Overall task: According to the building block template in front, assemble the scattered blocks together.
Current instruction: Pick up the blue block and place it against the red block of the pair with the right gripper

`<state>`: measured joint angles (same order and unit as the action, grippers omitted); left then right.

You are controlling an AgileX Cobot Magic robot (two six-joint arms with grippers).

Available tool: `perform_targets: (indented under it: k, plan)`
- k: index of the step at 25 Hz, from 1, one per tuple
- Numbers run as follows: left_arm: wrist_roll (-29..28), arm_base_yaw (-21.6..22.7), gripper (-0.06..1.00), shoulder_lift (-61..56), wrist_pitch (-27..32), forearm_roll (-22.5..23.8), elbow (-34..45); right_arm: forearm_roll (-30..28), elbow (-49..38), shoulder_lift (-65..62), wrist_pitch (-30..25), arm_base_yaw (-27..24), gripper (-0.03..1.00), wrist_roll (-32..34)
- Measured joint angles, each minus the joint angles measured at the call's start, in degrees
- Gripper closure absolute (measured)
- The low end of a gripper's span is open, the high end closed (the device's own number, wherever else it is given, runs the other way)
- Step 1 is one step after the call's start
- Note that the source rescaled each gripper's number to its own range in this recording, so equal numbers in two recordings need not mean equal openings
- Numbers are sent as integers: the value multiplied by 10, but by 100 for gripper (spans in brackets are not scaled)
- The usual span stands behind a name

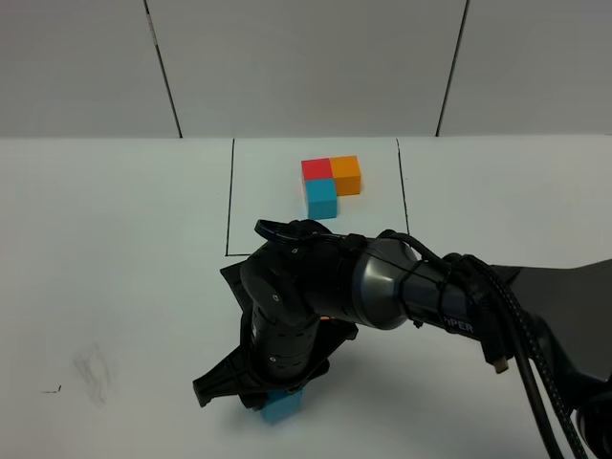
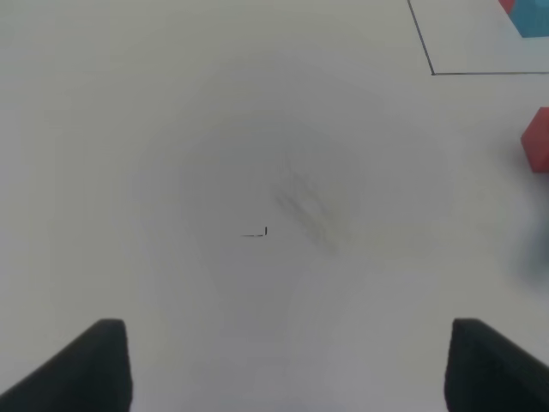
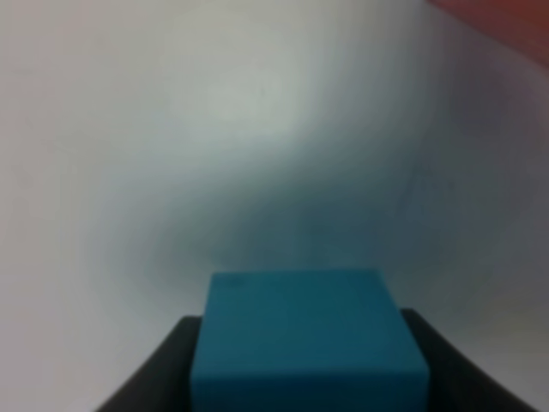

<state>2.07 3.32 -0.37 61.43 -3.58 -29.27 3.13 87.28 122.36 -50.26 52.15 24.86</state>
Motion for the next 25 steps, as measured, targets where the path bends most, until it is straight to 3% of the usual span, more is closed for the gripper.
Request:
perform_targets:
  k: [25]
  plan:
    - [0,0,15,0,0,0,0,26,0,0,3,0,96,-35]
